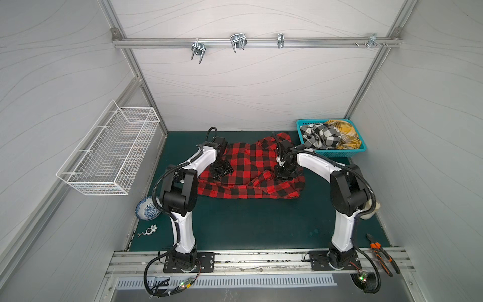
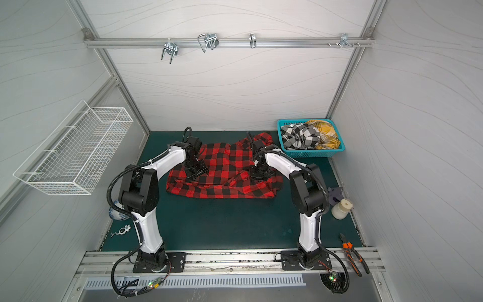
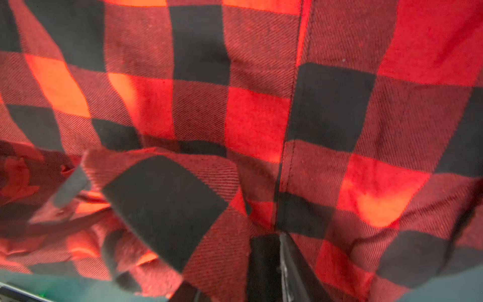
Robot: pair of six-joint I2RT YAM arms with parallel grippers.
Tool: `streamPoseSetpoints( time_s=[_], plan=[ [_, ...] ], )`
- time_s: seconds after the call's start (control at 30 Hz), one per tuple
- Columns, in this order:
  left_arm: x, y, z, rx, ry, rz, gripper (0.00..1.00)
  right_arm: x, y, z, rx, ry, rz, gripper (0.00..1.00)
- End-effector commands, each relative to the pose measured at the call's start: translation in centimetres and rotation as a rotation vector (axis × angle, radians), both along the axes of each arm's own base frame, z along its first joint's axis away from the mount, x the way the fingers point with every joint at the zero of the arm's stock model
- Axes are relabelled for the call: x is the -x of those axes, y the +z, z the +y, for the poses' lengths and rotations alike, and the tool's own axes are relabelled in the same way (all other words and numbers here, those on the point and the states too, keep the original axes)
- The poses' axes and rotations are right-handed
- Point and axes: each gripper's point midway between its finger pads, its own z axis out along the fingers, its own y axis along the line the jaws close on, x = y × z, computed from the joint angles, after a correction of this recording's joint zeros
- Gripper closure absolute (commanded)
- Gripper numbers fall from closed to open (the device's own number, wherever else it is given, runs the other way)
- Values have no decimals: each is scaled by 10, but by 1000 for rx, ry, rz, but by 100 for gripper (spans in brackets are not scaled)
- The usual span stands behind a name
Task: Fold and stack the long sleeve shirts
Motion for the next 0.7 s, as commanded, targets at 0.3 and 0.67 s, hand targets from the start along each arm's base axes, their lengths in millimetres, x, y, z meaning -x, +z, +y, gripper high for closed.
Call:
streamPoseSetpoints(
  time_s=[0.3,0.67],
  plan=[
    [29,-27,-35,61,1,117,42,33,-10,-19,60,-20,56,57],
    [55,-22,-53,152,-9,128,58,34,-21,-23,84,-38,73,77]
  ],
)
